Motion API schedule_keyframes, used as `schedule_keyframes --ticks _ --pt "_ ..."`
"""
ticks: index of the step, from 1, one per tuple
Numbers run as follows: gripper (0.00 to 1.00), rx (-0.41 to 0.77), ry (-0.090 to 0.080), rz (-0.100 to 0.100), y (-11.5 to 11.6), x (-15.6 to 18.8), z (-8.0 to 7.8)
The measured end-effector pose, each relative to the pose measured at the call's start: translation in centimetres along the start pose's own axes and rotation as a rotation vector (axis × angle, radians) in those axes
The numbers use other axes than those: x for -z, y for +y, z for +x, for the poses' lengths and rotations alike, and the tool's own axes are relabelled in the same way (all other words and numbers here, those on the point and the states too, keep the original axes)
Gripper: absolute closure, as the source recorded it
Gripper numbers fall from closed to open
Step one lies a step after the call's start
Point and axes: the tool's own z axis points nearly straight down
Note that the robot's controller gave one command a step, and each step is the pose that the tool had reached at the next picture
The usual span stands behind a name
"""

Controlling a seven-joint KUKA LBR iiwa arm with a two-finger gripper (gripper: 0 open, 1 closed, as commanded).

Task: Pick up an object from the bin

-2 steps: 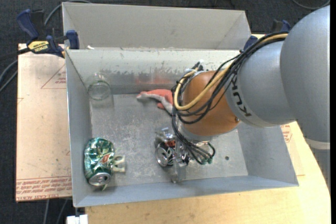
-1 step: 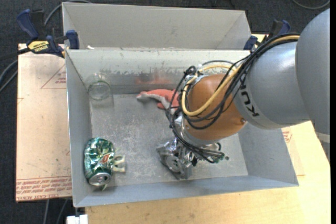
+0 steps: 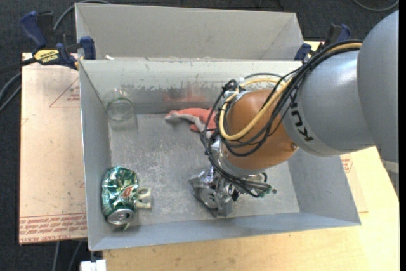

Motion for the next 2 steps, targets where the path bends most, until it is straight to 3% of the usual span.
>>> schedule_keyframes --ticks 2 --pt "1.0 -0.001 -0.001 0.0 0.0 0.12 -0.02"
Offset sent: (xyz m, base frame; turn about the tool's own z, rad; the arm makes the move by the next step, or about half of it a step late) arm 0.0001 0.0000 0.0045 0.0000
